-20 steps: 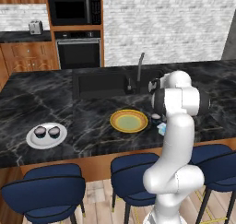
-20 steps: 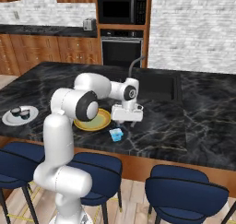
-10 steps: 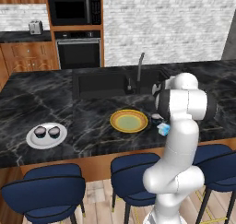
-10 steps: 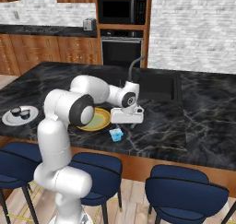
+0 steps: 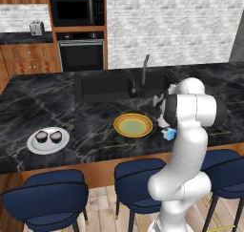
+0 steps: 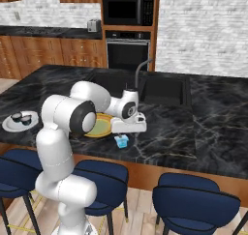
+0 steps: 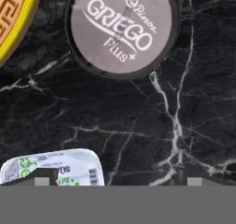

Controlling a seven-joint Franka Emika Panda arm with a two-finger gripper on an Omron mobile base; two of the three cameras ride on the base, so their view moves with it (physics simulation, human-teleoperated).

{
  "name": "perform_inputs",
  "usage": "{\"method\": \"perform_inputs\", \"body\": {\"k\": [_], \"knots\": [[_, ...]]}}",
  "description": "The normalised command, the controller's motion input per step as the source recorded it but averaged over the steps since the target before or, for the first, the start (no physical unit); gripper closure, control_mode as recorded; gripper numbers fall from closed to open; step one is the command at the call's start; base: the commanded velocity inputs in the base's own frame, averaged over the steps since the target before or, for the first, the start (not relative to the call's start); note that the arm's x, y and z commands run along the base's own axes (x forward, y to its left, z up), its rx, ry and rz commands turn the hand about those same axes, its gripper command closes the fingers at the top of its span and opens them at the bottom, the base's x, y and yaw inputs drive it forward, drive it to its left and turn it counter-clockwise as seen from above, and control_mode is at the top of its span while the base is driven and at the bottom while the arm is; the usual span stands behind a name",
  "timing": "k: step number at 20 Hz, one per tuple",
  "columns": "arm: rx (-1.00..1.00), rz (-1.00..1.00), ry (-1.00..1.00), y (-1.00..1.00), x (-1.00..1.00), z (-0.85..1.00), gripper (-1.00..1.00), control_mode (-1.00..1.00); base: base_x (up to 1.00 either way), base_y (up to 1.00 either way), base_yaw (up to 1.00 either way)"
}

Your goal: Place two yogurt containers on each plate.

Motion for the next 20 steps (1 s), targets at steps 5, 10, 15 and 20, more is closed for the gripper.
{"method": "perform_inputs", "body": {"k": [5,10,15,20], "knots": [[-0.04,0.00,0.00,0.00,-0.17,-0.09,-1.00,-1.00,0.00,0.00,0.00],[0.00,-0.03,-0.01,0.00,-0.58,0.00,-1.00,-1.00,0.00,0.00,0.00],[0.00,-0.04,0.00,0.00,-0.21,-0.02,-1.00,-1.00,0.00,0.00,0.00],[0.02,-0.01,0.00,0.08,0.00,-0.08,-1.00,-1.00,0.00,0.00,0.00]]}}
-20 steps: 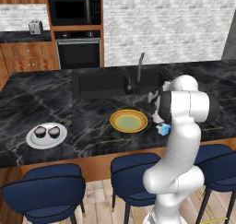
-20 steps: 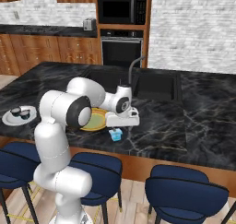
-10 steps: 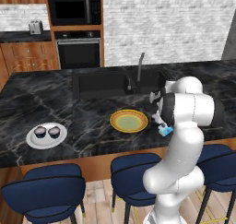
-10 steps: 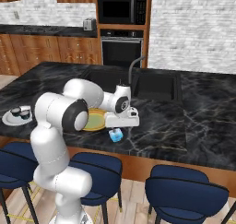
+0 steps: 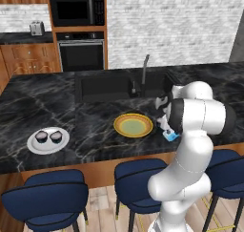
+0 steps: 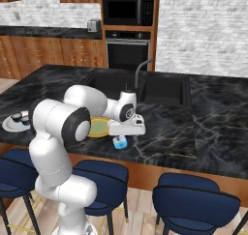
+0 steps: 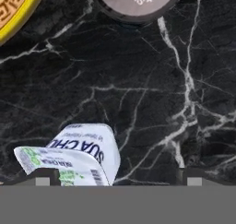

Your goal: Place two yogurt containers on each plate.

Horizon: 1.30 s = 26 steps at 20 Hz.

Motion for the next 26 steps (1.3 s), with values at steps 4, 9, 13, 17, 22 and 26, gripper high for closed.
{"method": "perform_inputs", "body": {"k": [4,9,13,17,22,26], "knots": [[0.13,0.00,0.00,0.13,0.02,-0.17,-1.00,-1.00,0.00,0.00,0.00],[0.21,0.00,0.00,0.03,0.00,-0.24,-1.00,-1.00,0.00,0.00,0.00],[0.20,0.00,0.00,0.03,0.11,-0.25,1.00,-1.00,0.00,0.00,0.00],[0.13,0.00,-0.01,-0.02,0.19,-0.23,1.00,-1.00,0.00,0.00,0.00],[0.07,0.02,-0.04,-0.11,-0.04,0.06,1.00,-1.00,0.00,0.00,0.00],[0.03,0.04,-0.08,-0.02,-0.53,0.13,1.00,-1.00,0.00,0.00,0.00]]}}
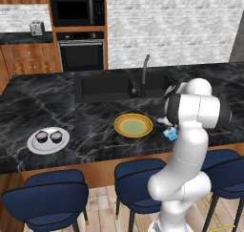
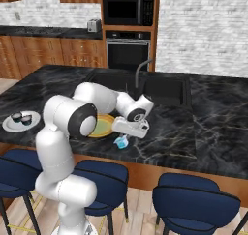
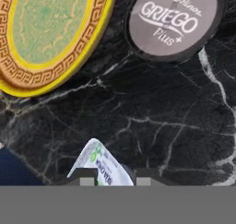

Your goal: Place two yogurt containers on each plate.

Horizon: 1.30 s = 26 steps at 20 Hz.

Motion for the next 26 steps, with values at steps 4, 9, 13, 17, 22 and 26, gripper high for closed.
{"method": "perform_inputs", "body": {"k": [4,9,13,17,22,26], "knots": [[0.02,0.00,-0.05,0.01,-0.29,0.13,1.00,-1.00,0.00,0.00,0.00],[0.11,0.00,0.00,0.15,-0.02,0.57,1.00,-1.00,0.00,0.00,0.00],[0.03,-0.01,0.00,0.72,0.11,0.53,1.00,-1.00,0.00,0.00,0.00],[0.05,-0.01,0.00,0.83,0.30,0.17,1.00,-1.00,0.00,0.00,0.00],[0.06,0.00,0.00,0.80,0.32,0.11,1.00,-1.00,0.00,0.00,0.00],[0.11,0.00,0.00,0.56,0.39,-0.02,1.00,-1.00,0.00,0.00,0.00]]}}
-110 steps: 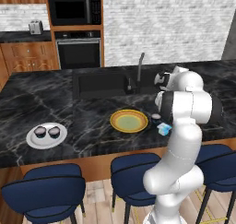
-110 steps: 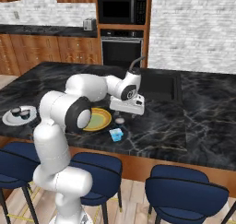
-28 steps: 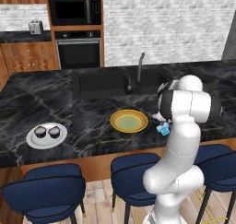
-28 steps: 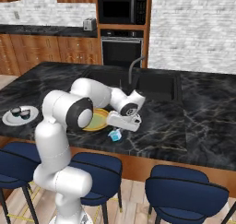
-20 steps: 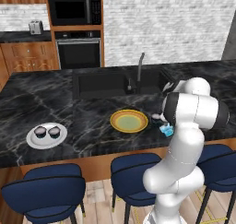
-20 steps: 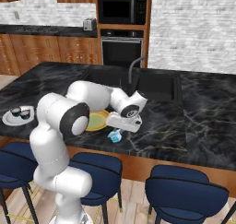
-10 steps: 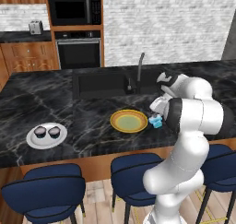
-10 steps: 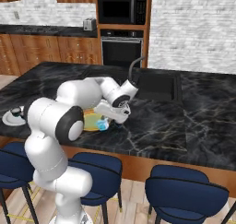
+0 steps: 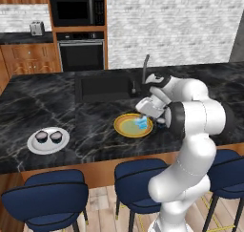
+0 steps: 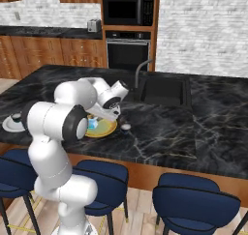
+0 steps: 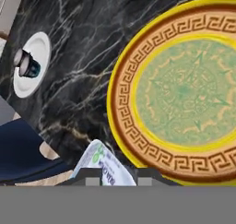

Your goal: Place two yogurt containers on each plate.

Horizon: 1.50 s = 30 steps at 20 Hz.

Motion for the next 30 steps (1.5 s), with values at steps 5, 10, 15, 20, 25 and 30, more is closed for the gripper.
{"method": "perform_inputs", "body": {"k": [5,10,15,20,25,30], "knots": [[0.20,0.00,0.01,0.34,0.20,-0.15,1.00,-1.00,0.00,0.00,0.00],[0.10,0.02,0.00,0.28,0.42,-0.26,1.00,-1.00,0.00,0.00,0.00],[0.05,0.06,0.00,0.15,0.42,-0.28,1.00,-1.00,0.00,0.00,0.00],[0.02,0.09,0.00,0.06,0.31,-0.34,1.00,-1.00,0.00,0.00,0.00],[0.00,0.09,0.00,0.01,0.28,-0.24,1.00,-1.00,0.00,0.00,0.00],[0.00,0.09,0.00,0.00,0.14,-0.16,1.00,-1.00,0.00,0.00,0.00]]}}
